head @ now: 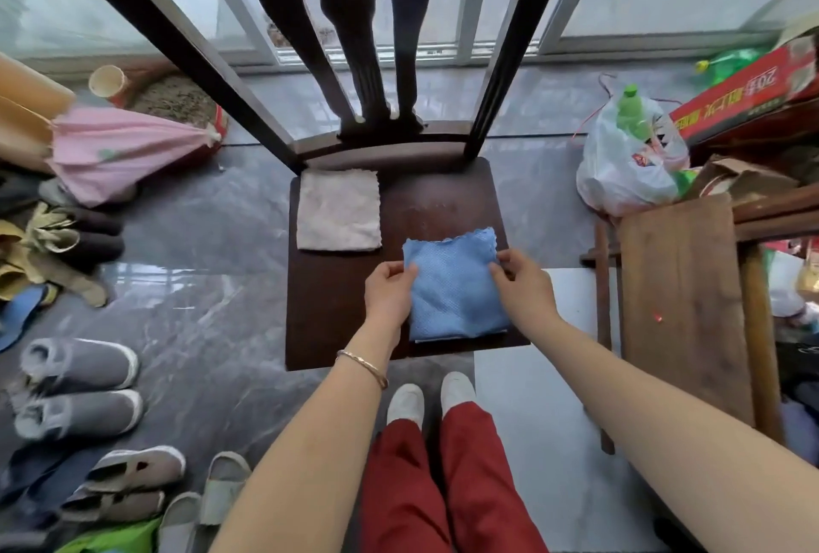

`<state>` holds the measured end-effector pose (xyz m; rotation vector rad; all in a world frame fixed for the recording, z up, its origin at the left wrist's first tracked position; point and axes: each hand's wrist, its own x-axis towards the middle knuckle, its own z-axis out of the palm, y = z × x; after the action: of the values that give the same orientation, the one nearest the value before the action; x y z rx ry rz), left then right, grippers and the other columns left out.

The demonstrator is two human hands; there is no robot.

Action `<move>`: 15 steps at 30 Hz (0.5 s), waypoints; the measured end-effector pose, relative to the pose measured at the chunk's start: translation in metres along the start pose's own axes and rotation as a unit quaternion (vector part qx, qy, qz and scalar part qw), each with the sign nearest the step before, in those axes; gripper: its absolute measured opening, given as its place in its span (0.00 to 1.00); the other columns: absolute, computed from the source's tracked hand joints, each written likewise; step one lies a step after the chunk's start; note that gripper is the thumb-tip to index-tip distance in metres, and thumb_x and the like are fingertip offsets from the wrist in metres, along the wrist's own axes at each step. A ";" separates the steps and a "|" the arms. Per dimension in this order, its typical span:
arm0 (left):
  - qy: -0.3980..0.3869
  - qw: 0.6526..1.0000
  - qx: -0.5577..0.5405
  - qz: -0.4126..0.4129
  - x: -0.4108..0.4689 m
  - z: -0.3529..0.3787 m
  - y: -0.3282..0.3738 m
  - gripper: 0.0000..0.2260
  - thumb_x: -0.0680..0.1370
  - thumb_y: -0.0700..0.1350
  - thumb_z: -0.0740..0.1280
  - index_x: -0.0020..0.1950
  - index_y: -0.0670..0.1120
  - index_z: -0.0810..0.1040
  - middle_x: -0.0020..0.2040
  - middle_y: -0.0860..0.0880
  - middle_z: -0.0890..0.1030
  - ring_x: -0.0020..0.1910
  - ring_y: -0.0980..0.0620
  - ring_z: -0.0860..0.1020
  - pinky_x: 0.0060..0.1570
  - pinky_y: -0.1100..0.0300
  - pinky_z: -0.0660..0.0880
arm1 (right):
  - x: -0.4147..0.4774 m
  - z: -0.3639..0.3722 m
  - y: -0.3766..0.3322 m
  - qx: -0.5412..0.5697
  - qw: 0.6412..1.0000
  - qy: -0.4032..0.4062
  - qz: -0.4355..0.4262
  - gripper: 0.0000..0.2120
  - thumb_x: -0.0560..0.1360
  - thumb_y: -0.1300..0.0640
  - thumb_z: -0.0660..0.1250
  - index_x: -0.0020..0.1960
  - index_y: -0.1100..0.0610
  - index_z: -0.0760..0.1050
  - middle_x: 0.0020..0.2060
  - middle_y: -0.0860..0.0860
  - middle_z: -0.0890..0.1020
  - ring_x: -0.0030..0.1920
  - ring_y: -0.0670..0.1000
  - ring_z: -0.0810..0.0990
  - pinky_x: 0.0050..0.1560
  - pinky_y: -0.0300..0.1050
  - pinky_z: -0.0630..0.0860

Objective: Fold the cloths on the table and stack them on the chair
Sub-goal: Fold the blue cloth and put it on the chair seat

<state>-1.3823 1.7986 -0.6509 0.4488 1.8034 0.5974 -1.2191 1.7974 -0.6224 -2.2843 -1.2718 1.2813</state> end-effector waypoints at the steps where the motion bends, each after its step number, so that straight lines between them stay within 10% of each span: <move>1: 0.001 1.000 0.007 -0.003 0.005 0.003 -0.004 0.06 0.76 0.46 0.67 0.50 0.47 0.76 0.52 0.47 0.80 0.51 0.49 0.78 0.58 0.51 0.76 | 0.005 0.003 0.004 -0.002 1.000 -0.002 0.003 0.12 0.78 0.57 0.60 0.60 0.58 0.74 0.56 0.55 0.81 0.57 0.57 0.77 0.53 0.43 0.69; 15: 0.021 0.999 0.040 -0.008 0.044 0.019 -0.033 0.06 0.76 0.46 0.67 0.51 0.46 0.76 0.44 0.51 0.80 0.50 0.49 0.79 0.56 0.51 0.77 | 0.041 0.032 0.041 -0.032 0.999 0.002 0.018 0.12 0.79 0.57 0.59 0.59 0.60 0.73 0.54 0.56 0.81 0.50 0.54 0.76 0.47 0.39 0.66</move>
<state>-1.3773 1.8011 -0.7085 0.4783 1.8753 0.5283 -1.2107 1.7986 -0.6878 -2.3632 -1.2948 1.2653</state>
